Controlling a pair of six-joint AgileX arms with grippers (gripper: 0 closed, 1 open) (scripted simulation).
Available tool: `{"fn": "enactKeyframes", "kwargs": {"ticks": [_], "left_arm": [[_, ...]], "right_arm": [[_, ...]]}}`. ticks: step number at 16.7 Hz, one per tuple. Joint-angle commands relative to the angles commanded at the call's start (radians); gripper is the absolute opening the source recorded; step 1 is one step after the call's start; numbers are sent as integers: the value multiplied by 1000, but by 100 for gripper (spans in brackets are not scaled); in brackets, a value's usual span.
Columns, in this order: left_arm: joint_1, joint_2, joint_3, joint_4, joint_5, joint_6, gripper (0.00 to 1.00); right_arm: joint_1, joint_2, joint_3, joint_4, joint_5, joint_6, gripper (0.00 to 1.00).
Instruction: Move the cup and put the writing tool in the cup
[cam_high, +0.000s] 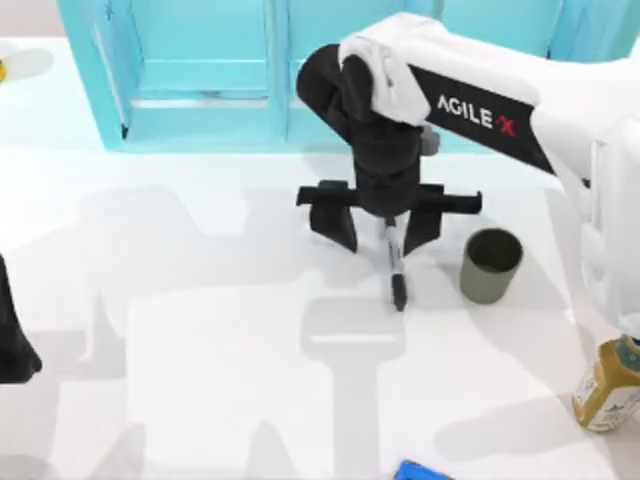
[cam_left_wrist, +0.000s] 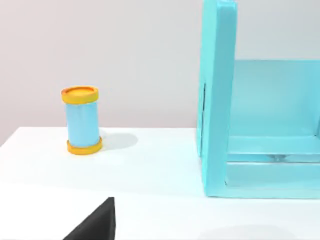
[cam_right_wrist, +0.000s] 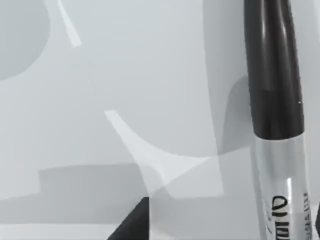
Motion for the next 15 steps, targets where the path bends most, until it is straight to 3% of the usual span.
{"fn": "enactKeyframes", "kwargs": {"ticks": [2,3,15], "left_arm": [[0,0,0,0,0,0,100],[0,0,0,0,0,0,100],[0,0,0,0,0,0,100]], "right_arm": [[0,0,0,0,0,0,2],[0,0,0,0,0,0,0],[20,-94,0,3,-32,34,0]]}}
